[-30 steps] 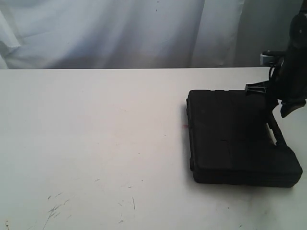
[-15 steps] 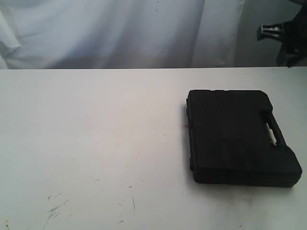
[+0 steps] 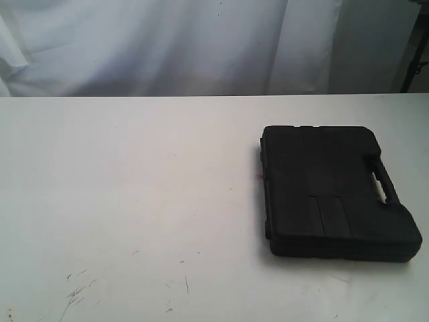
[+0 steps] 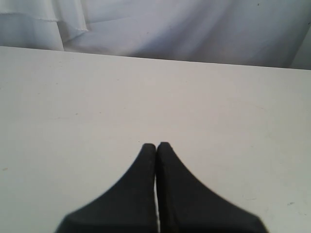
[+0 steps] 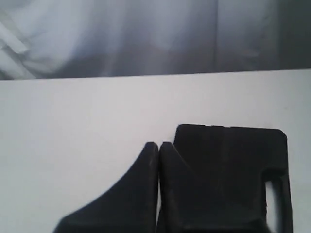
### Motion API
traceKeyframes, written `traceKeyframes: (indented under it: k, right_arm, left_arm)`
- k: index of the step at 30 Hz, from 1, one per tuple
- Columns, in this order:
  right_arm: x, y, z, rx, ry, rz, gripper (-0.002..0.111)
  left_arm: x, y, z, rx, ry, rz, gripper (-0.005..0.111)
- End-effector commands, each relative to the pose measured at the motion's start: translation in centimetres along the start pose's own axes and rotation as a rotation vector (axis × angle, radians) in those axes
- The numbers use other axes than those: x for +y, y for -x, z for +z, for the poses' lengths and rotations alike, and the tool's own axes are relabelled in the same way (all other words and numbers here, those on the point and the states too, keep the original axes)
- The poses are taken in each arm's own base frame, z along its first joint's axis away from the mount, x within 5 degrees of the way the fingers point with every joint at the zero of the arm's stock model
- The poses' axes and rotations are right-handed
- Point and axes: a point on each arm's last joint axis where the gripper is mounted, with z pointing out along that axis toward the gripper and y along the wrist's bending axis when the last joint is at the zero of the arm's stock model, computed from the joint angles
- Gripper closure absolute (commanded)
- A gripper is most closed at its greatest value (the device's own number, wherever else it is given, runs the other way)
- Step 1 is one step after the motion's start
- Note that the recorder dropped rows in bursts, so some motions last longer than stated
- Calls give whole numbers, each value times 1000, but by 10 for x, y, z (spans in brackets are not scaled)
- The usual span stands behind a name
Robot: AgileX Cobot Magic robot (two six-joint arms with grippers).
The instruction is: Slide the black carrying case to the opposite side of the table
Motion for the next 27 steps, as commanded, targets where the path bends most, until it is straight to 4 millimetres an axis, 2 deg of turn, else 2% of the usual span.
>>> traceKeyframes:
  k: [1, 7, 11, 17, 22, 27]
  right_arm:
    - [0, -29, -32, -115, 51, -22, 108]
    - [-12, -79, -55, -89, 47, -14, 108]
    - [-17, -100, -69, -27, 38, -12, 108]
    - [-22, -104, -94, -114, 5, -62, 108]
    - [-28, -105, -107, -192, -47, -70, 108]
    - [-37, -111, -116, -349, -126, -52, 108]
  left_arm:
    - [0, 0, 0, -10, 2, -2, 107]
    - [0, 0, 0, -10, 2, -2, 107]
    - [0, 0, 0, -10, 2, -2, 107]
    - [0, 0, 0, -10, 2, -2, 107]
    - [0, 0, 0, -10, 2, -2, 107]
    - [0, 0, 0, -10, 2, -2, 107]
